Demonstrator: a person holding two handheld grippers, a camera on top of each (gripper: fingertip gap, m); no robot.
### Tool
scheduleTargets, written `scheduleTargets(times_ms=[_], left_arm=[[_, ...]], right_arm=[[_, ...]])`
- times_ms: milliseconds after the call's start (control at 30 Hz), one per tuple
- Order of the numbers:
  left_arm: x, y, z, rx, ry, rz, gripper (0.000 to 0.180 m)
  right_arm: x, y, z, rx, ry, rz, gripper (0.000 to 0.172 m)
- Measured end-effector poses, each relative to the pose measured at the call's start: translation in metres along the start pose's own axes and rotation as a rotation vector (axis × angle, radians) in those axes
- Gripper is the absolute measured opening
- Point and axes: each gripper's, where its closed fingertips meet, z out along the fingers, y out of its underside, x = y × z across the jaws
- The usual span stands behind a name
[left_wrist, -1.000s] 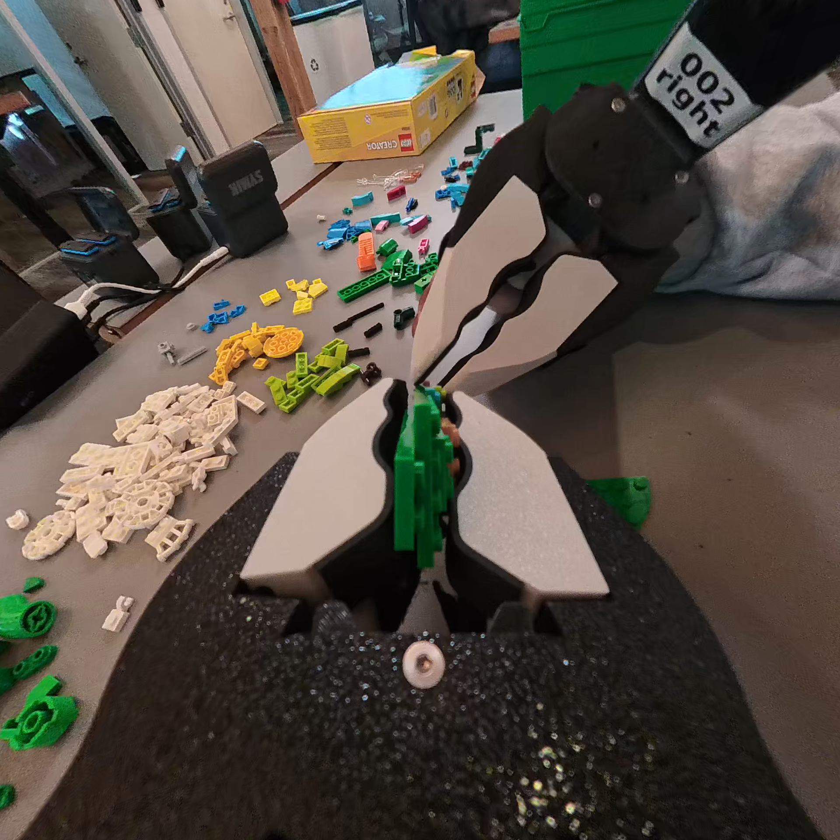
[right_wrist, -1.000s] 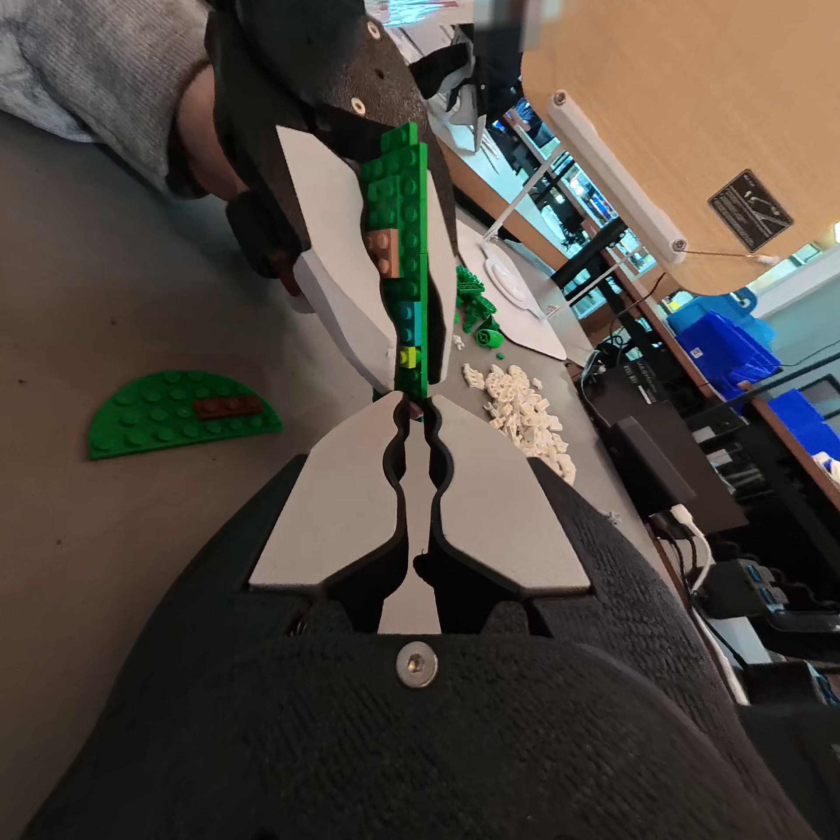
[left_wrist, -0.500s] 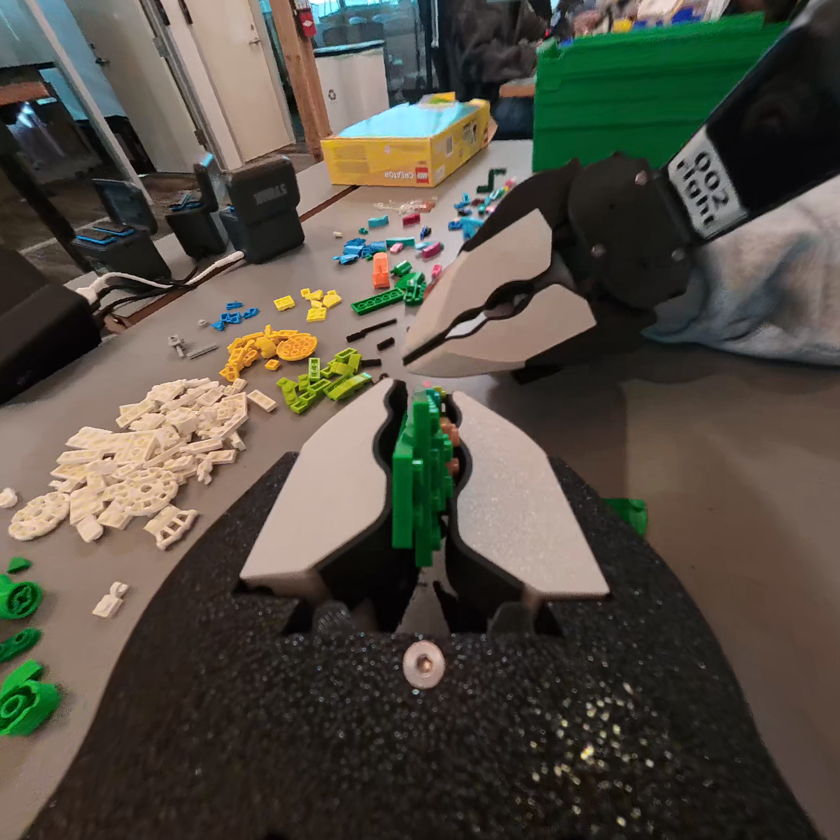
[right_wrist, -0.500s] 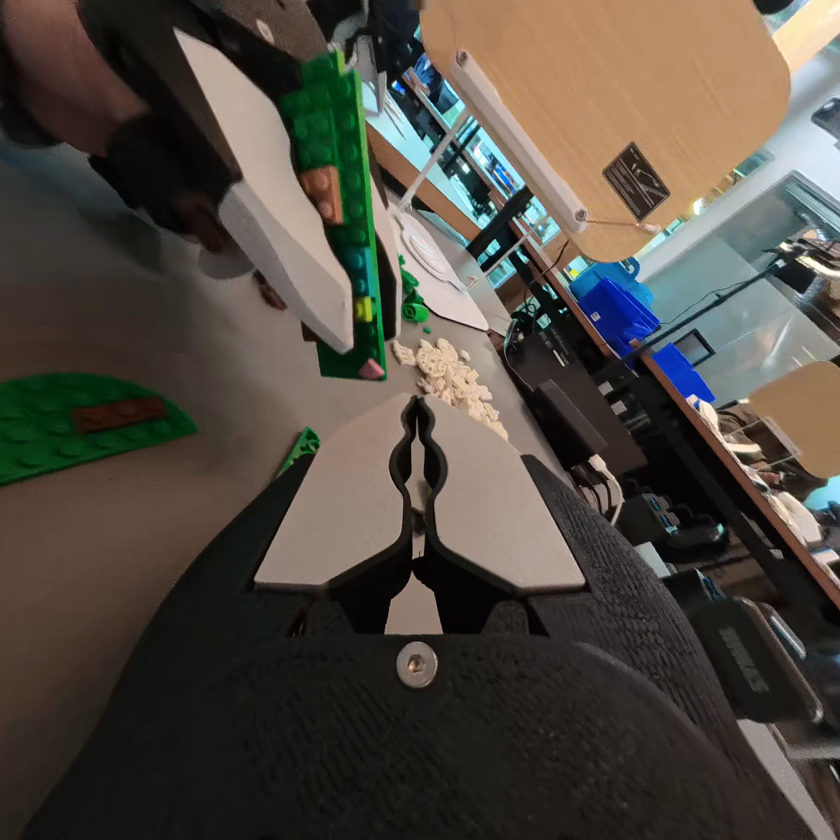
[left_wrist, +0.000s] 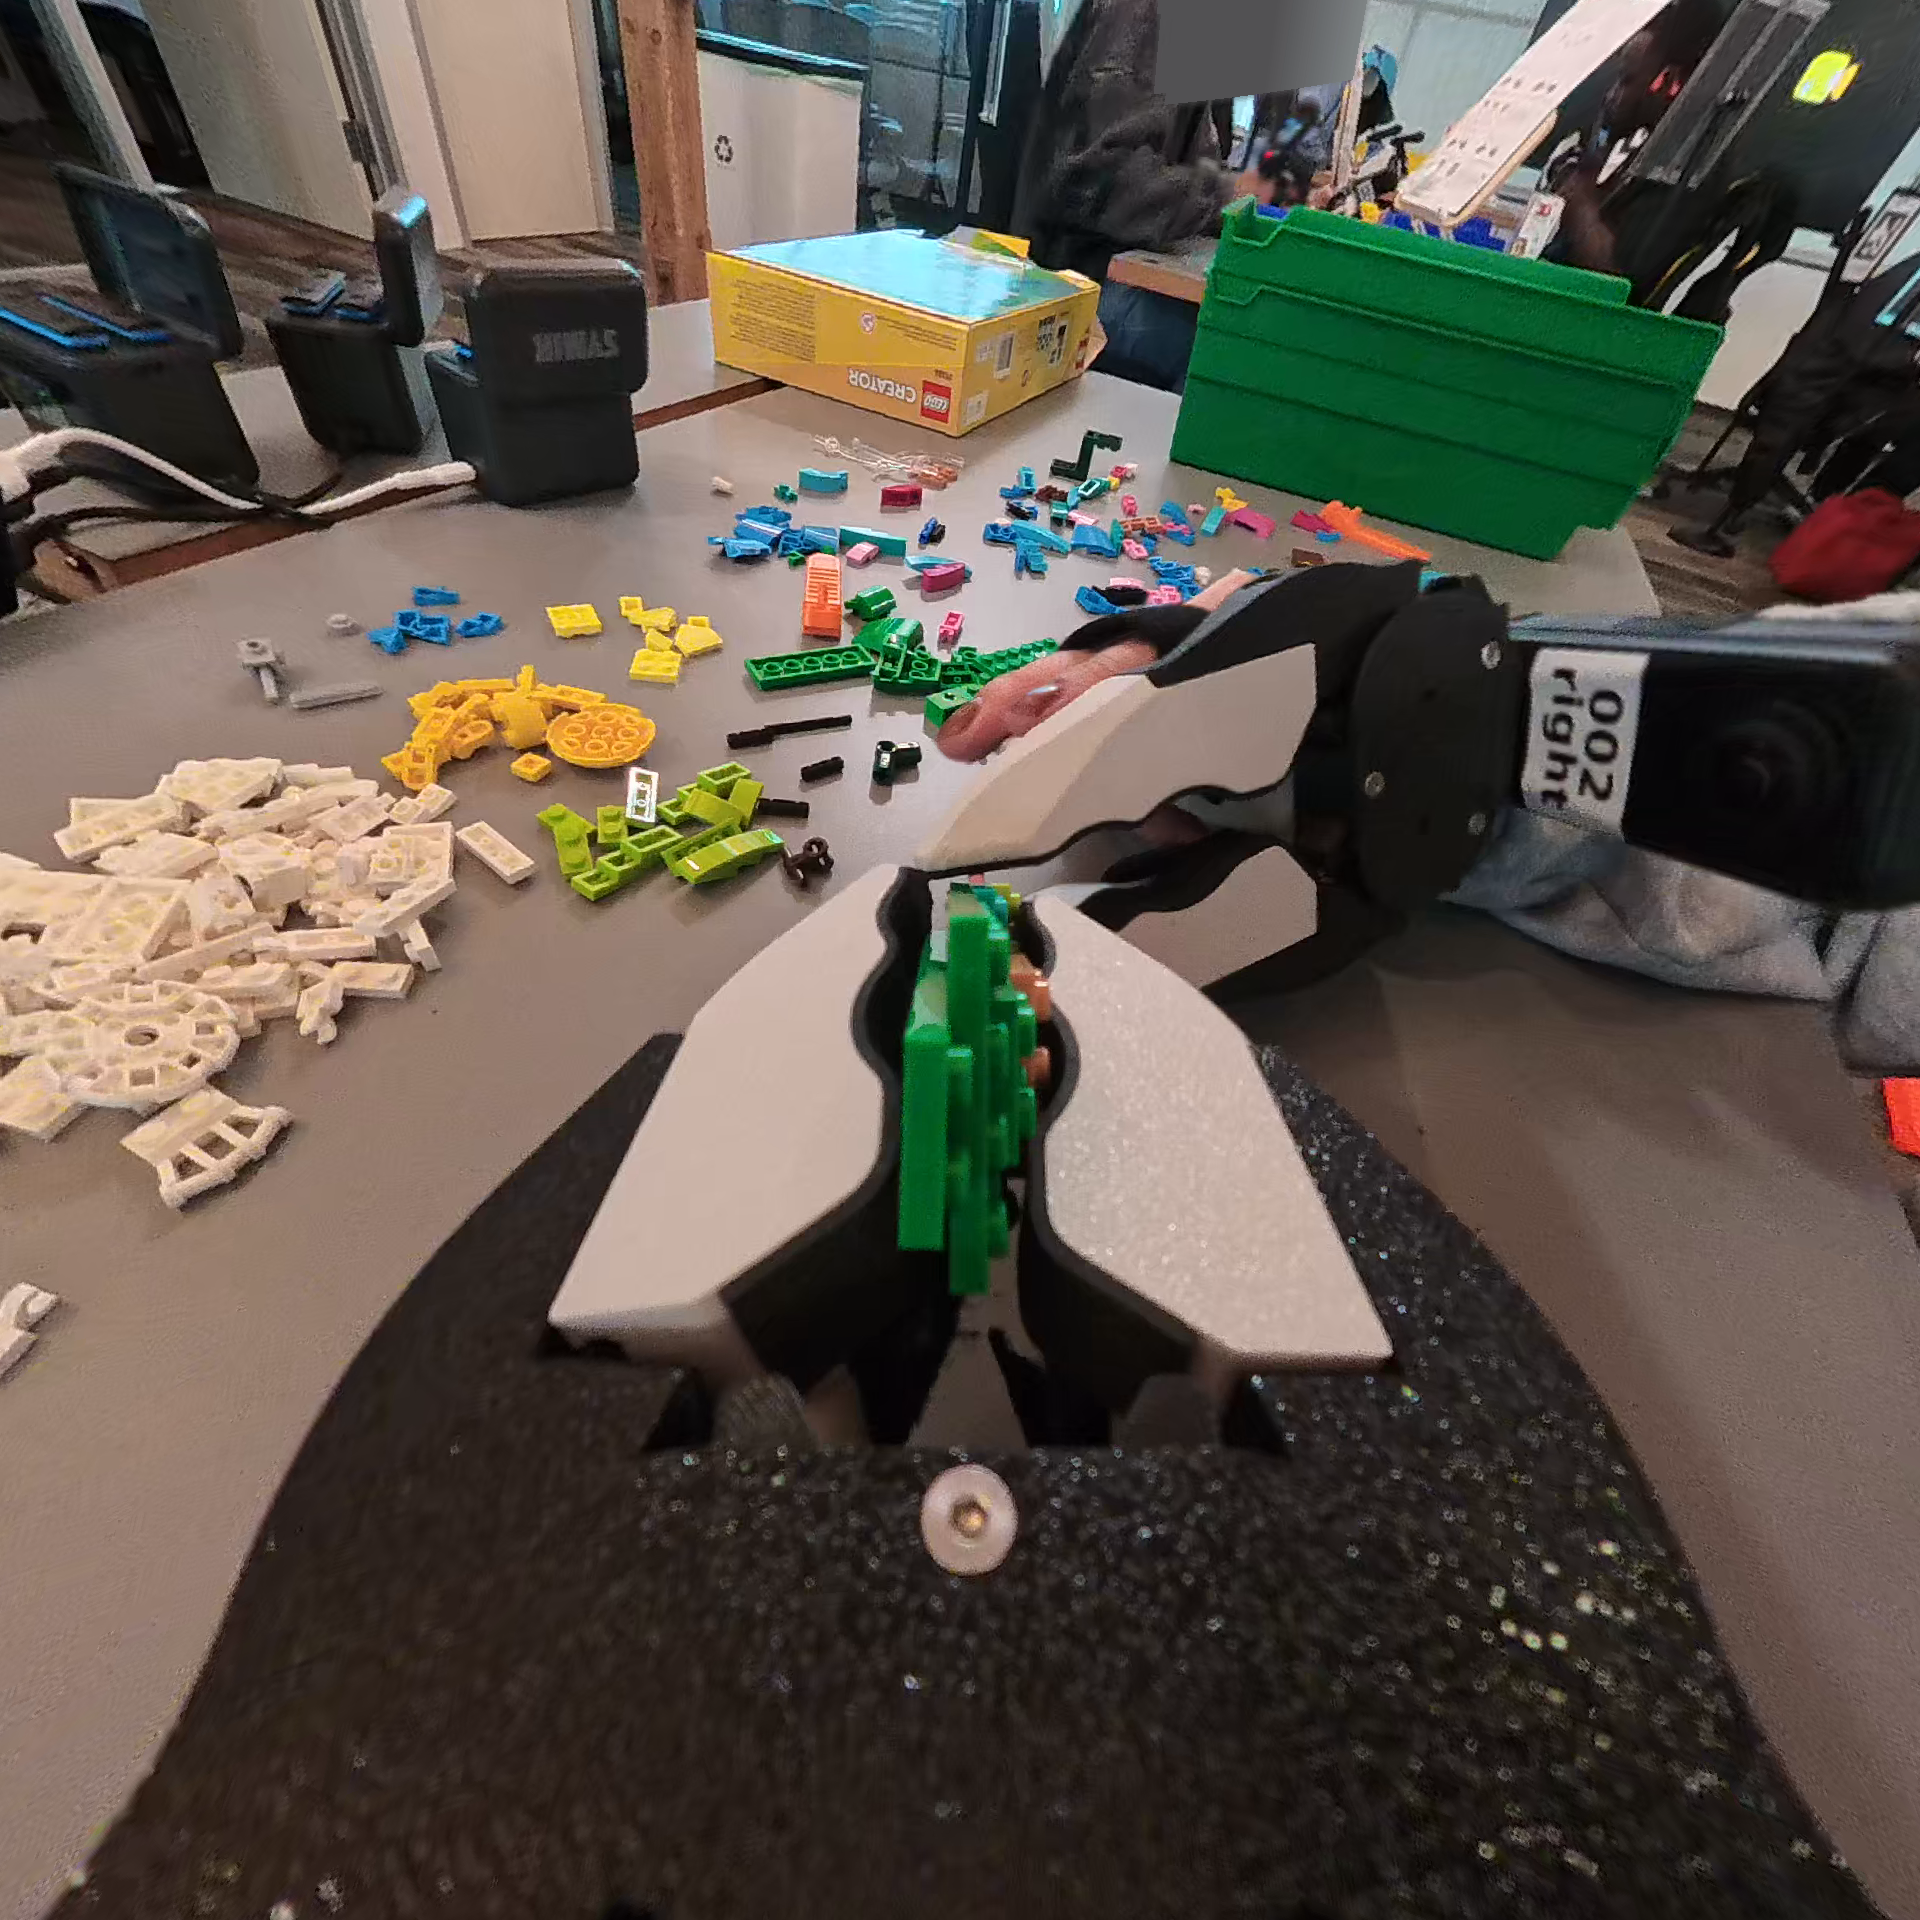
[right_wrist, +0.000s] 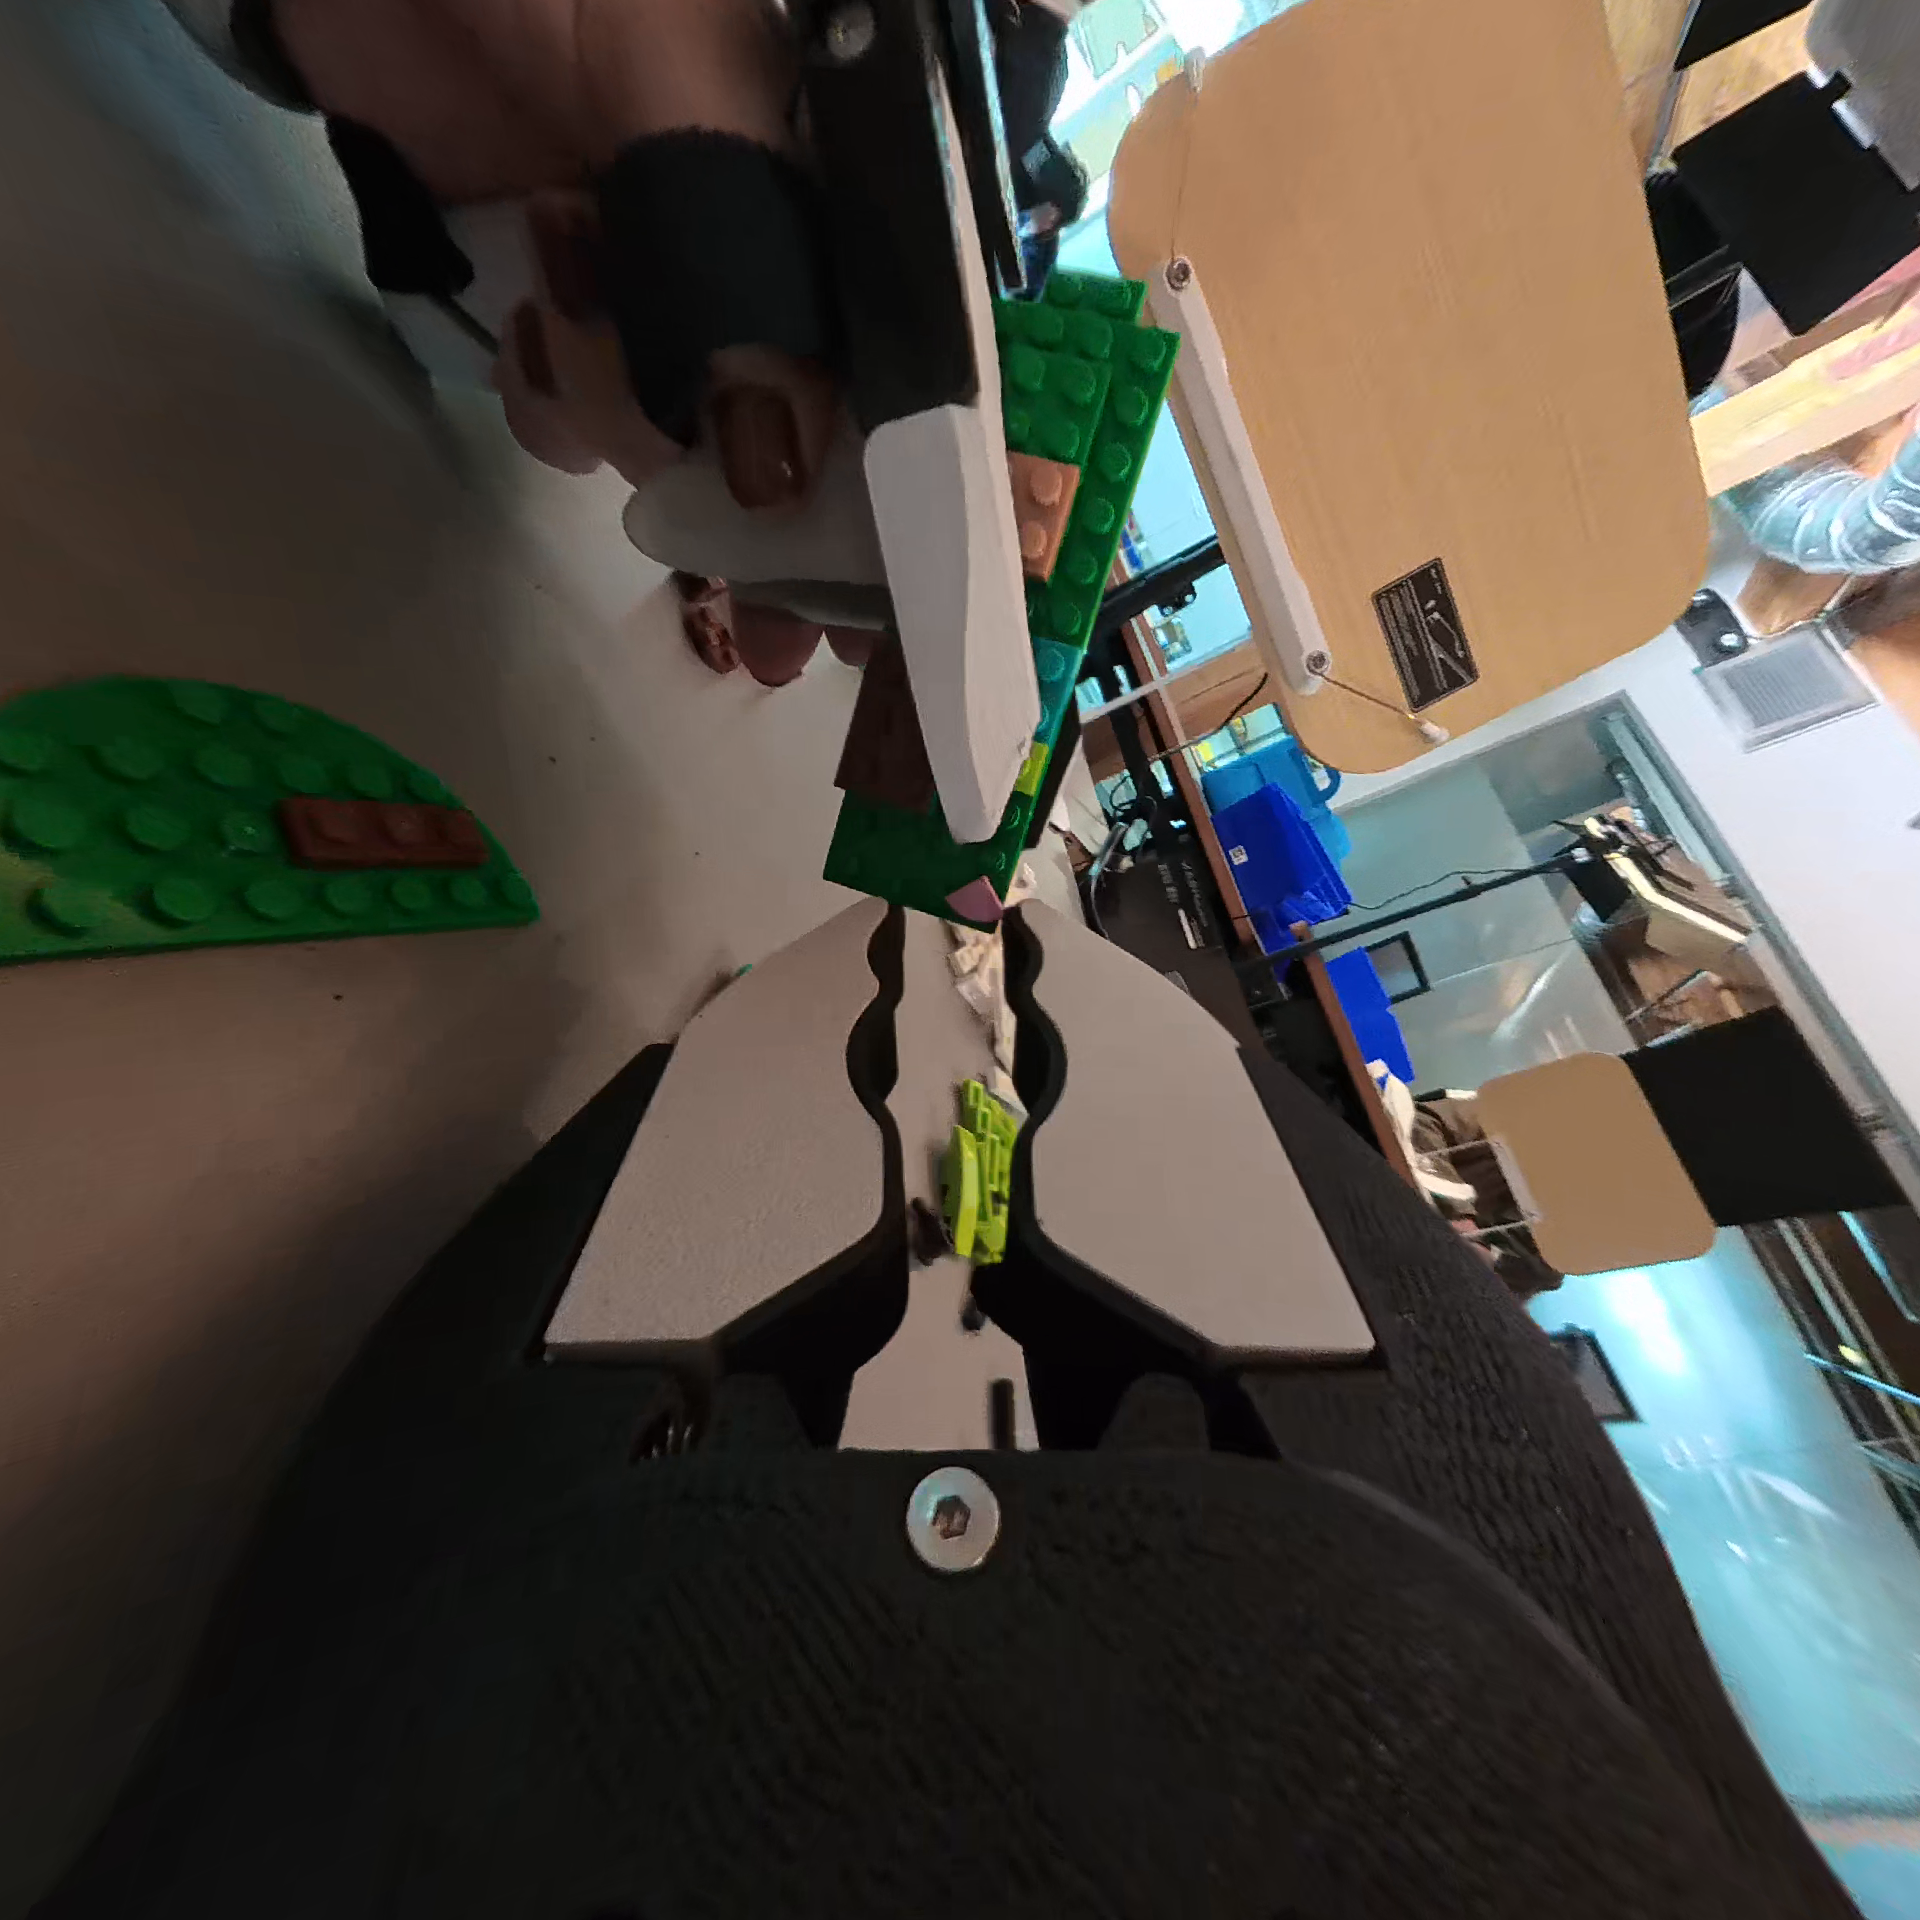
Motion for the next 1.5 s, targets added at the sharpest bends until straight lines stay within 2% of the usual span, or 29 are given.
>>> scheduleTargets(times_ms=[33, 133, 300, 400, 433, 500, 667, 800, 933, 1033, 1167, 1233, 1300, 1400, 1500], left_arm=[[0.0, 0.0, 0.0, -0.003, -0.005, -0.008, 0.016], [-0.003, 0.002, 0.0, -0.013, -0.036, -0.015, 0.015], [-0.008, -0.001, -0.001, 0.024, -0.029, -0.157, 0.015], [-0.009, -0.003, -0.002, 0.048, -0.03, -0.172, 0.015], [-0.01, -0.003, -0.002, 0.049, -0.034, -0.171, 0.015], [-0.011, -0.004, -0.003, 0.059, -0.04, -0.171, 0.015], [-0.013, -0.005, -0.003, 0.062, -0.046, -0.179, 0.015], [-0.025, -0.005, -0.007, 0.064, -0.129, -0.151, 0.016], [-0.037, -0.013, -0.016, 0.118, -0.213, -0.102, 0.017], [-0.037, -0.019, -0.02, 0.156, -0.209, -0.113, 0.017], [-0.048, -0.028, -0.03, 0.218, -0.297, -0.059, 0.018], [-0.057, -0.037, -0.042, 0.274, -0.369, -0.019, 0.017], [-0.068, -0.047, -0.058, 0.337, -0.436, -0.001, 0.02], [-0.088, -0.061, -0.09, 0.446, -0.542, -0.007, 0.017], [-0.109, -0.067, -0.122, 0.537, -0.625, -0.034, 0.017]], right_arm=[[0.001, 0.001, 0.001, -0.013, 0.009, -0.018, 0.016], [0.005, 0.006, 0.002, -0.076, 0.042, -0.069, 0.0], [0.011, 0.007, 0.005, -0.147, 0.131, -0.235, 0.0], [0.012, 0.006, 0.006, -0.128, 0.115, -0.093, 0.002], [0.011, 0.005, 0.007, -0.126, 0.094, -0.037, 0.013], [0.008, 0.004, 0.009, -0.13, 0.067, 0.023, 0.018], [0.006, 0.004, 0.011, -0.132, 0.074, 0.01, 0.018], [0.006, 0.015, 0.011, -0.177, 0.063, 0.014, 0.017], [0.008, 0.027, 0.008, -0.219, 0.023, 0.137, 0.015], [0.009, 0.037, 0.003, -0.24, -0.056, 0.317, 0.014], [-0.015, 0.045, -0.007, -0.299, -0.365, 0.536, 0.009], [-0.018, 0.045, -0.007, -0.314, -0.443, 0.651, 0.012], [-0.018, 0.046, -0.004, -0.322, -0.481, 0.685, 0.01], [-0.032, 0.045, -0.005, -0.361, -0.648, 0.744, 0.011], [-0.035, 0.045, -0.001, -0.377, -0.71, 0.752, 0.011]])
